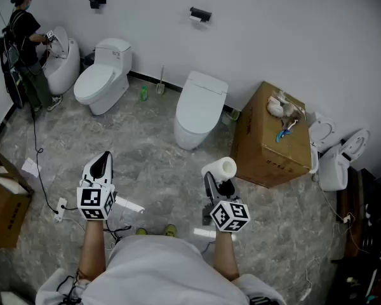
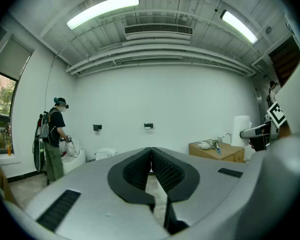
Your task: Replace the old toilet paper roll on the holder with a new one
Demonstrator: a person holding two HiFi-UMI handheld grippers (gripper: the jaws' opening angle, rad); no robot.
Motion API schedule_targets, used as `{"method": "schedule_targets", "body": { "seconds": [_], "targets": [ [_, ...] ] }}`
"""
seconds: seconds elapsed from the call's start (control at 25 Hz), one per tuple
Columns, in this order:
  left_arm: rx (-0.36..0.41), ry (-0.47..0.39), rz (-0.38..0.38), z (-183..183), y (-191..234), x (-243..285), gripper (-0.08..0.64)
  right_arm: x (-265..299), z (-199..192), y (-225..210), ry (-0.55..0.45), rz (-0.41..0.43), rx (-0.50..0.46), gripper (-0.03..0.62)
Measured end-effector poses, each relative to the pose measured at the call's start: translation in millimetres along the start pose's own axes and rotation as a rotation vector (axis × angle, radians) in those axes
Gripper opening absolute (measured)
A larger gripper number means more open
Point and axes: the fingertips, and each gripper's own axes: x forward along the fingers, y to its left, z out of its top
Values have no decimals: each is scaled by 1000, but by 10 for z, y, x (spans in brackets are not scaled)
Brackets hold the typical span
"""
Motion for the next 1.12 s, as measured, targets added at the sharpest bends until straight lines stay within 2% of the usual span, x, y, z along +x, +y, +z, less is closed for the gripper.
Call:
{"method": "schedule_targets", "body": {
  "seconds": [0.56,1.12],
  "targets": [
    [10,-5,-9,27,-91,-26,21,-90,-16,-13,0,-18,4,273],
    [19,-23,-60,80,-369,35,24,-291,12,-224,-30,-50,37,276]
  ]
}}
